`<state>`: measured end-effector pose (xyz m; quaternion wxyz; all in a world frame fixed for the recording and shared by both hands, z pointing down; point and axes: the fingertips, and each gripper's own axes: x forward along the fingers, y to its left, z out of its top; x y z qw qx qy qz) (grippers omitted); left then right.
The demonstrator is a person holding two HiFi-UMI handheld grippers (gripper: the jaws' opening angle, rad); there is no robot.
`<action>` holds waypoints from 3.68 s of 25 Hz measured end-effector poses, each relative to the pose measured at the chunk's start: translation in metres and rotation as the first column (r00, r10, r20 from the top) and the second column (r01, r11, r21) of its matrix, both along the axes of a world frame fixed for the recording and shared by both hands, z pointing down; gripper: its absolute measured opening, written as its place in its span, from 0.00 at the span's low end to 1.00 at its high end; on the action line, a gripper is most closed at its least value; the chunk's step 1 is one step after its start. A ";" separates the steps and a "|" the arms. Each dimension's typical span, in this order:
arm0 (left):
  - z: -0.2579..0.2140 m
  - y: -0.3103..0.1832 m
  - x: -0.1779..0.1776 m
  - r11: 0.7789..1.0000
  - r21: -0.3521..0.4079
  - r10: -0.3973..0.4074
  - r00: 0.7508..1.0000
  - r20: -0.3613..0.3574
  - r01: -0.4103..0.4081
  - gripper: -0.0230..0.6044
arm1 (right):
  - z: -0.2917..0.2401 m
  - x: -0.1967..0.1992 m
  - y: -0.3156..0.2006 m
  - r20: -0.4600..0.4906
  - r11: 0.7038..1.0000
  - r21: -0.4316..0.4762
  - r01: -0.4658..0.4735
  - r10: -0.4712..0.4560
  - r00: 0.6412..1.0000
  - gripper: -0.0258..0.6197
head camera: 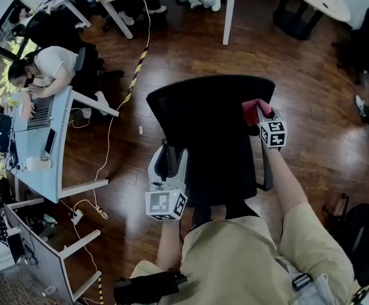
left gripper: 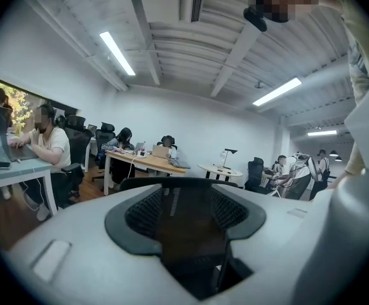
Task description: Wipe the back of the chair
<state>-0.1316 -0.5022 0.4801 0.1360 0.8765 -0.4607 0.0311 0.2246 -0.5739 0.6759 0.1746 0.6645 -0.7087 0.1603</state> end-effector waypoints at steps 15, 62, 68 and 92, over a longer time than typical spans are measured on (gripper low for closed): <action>-0.009 0.027 -0.081 0.985 0.009 -0.174 0.984 0.035 0.174 0.40 | 0.008 -0.421 -0.012 0.439 0.824 0.070 0.562 -0.532 0.724 0.09; 0.027 0.000 -0.029 0.999 -0.041 -0.027 1.000 -0.003 0.026 0.39 | 0.052 -0.033 0.024 0.269 0.987 0.015 -0.159 0.149 0.951 0.09; 0.019 0.003 -0.011 0.999 -0.038 -0.007 1.000 -0.014 0.006 0.39 | 0.039 0.044 0.078 0.306 0.938 -0.002 -0.347 0.331 0.892 0.09; 0.052 0.003 -0.046 0.993 -0.086 -0.085 0.996 0.003 0.085 0.39 | 0.096 -0.080 0.018 0.287 0.988 -0.138 -0.065 0.102 0.952 0.09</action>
